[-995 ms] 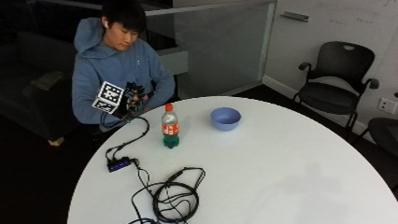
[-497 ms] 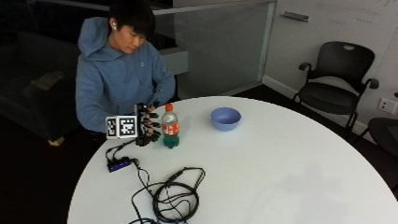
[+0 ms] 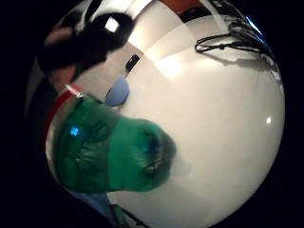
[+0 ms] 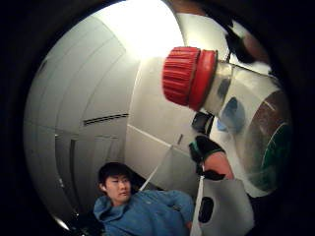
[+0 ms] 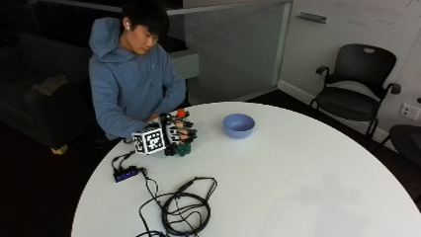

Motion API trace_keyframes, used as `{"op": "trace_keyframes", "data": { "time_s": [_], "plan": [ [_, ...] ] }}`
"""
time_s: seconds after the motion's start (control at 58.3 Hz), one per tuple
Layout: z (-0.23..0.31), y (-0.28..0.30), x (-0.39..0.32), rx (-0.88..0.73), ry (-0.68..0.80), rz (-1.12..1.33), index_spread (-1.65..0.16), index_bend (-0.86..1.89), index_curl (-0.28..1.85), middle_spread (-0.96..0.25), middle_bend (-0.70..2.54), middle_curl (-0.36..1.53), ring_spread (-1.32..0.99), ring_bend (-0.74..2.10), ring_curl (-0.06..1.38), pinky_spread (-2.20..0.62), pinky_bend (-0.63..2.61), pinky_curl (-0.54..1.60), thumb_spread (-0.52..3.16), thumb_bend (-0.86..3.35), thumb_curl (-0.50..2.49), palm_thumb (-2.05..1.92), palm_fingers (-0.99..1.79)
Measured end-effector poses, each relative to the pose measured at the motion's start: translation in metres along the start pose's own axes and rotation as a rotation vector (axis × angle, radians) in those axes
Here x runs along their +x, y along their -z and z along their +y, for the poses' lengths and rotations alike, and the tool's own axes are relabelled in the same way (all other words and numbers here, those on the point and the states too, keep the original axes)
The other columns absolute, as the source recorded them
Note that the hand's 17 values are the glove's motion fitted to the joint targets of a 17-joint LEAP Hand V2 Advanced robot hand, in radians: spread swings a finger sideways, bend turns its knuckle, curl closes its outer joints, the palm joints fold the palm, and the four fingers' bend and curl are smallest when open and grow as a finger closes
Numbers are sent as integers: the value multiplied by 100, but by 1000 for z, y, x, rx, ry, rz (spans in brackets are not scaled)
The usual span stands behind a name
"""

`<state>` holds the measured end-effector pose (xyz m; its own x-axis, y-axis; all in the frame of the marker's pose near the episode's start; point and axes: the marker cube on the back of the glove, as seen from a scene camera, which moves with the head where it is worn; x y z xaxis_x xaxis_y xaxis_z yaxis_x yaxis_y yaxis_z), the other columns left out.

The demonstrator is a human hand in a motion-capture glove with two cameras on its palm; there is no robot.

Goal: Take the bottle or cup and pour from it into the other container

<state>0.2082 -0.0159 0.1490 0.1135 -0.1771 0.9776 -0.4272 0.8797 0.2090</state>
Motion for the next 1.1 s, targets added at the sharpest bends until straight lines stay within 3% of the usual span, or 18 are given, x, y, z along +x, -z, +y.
{"op": "trace_keyframes", "data": {
  "time_s": [0.051,0.154,0.429,0.617,0.823,0.995,1.098],
  "plan": [
    [-3,-3,-1,34,4,25,-25,28,30,4,23,26,7,61,30,20,52,37,81,4,44,84,82],
    [-5,-13,-6,70,-14,73,-18,18,32,2,37,33,-4,58,32,11,41,35,76,3,47,92,104],
    [-36,-42,-34,-37,-95,361,-13,14,35,-2,34,40,-13,54,37,-1,36,36,54,-3,57,100,112],
    [-71,-75,-65,-250,-192,600,-12,15,36,-2,32,42,-14,52,39,-3,37,38,46,-4,60,100,115],
    [-109,-130,-79,-719,-350,957,-12,15,38,-3,31,45,-14,51,41,-5,38,39,40,-4,63,99,117],
    [-135,-175,-78,-851,-441,1320,-12,15,38,-3,30,46,-14,51,42,-6,39,39,38,-4,64,99,117],
    [-149,-184,-78,-1044,-388,1618,-12,15,39,-3,29,46,-14,50,42,-7,39,40,37,-4,65,99,117]
  ]
}}
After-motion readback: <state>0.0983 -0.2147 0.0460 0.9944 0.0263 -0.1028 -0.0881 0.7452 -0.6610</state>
